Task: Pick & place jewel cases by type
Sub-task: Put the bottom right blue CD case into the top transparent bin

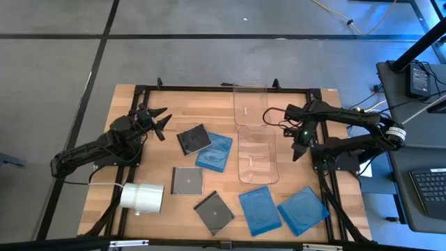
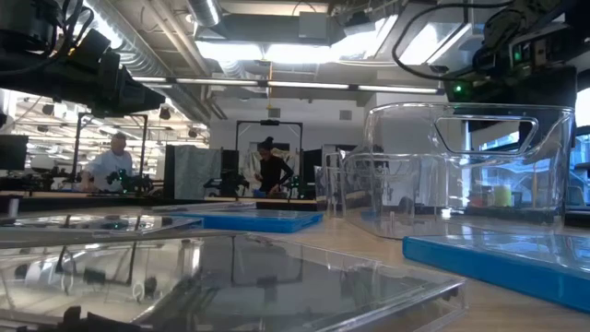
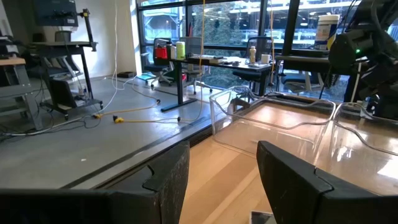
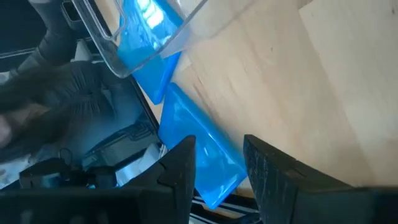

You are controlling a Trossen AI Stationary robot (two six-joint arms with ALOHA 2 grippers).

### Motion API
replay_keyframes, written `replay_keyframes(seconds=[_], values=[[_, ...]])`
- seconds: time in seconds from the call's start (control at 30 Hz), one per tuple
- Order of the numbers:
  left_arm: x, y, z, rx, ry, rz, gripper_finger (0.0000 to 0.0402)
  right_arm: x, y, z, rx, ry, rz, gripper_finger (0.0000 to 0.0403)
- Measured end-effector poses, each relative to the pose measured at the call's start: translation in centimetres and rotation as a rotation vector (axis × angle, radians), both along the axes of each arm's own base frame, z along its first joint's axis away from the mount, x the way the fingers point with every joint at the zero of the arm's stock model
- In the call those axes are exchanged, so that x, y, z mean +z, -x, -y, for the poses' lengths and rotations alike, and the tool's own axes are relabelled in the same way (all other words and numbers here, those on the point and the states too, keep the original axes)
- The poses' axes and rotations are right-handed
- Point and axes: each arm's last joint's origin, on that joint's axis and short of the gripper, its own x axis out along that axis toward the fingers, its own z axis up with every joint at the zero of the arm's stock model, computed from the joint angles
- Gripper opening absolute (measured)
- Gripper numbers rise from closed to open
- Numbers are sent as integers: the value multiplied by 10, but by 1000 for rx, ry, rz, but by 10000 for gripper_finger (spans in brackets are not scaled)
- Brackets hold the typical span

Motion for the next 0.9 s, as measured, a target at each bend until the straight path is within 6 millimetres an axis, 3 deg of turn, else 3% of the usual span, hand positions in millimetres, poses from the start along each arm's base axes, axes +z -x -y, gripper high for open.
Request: replay_keyframes(seconds=[0.13,0.47,0.9], values=[[0,0,0,0,0,0,184,0,0,0,9,2,6,159],[0,0,0,0,-1,0,184,-1,1,1,20,58,-33,284],[0,0,0,0,32,27,184,-3,2,3,18,143,-105,300]])
